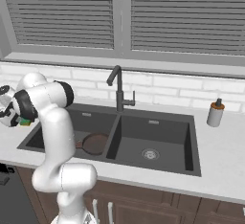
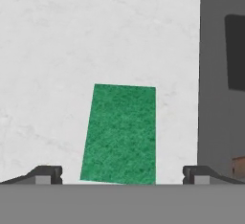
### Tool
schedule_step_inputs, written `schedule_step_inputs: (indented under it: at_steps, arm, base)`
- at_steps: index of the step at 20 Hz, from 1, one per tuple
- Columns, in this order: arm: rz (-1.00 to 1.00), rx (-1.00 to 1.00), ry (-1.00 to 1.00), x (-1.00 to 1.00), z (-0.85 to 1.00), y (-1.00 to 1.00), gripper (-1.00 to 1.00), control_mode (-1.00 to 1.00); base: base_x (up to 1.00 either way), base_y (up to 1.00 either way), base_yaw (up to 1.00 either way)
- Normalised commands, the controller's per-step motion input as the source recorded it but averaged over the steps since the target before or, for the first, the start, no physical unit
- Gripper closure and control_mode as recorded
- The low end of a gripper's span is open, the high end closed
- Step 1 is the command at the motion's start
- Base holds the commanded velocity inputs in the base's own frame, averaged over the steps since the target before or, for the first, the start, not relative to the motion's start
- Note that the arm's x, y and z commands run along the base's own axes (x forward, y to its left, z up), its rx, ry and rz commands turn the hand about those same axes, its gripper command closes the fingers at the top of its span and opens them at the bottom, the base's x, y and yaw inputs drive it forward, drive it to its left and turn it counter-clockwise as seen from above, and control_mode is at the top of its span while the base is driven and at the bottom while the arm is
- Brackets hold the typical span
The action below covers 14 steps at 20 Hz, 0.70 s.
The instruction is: Pick the pan and sponge and place them into the sink. Then turn on the water.
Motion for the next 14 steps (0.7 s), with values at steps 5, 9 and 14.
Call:
schedule_step_inputs:
  at_steps: [5, 9, 14]
  arm:
    - [0.06, 0.00, -0.01, 0.02, -0.21, 0.00, -1.00, -1.00]
    - [0.07, 0.00, 0.00, 0.07, -0.31, 0.00, -1.00, -1.00]
    - [0.05, 0.00, 0.00, 0.10, -0.35, 0.00, -1.00, -1.00]
  base:
    - [0.00, 0.00, 0.00]
    - [0.00, 0.00, 0.00]
    - [0.00, 0.00, 0.00]
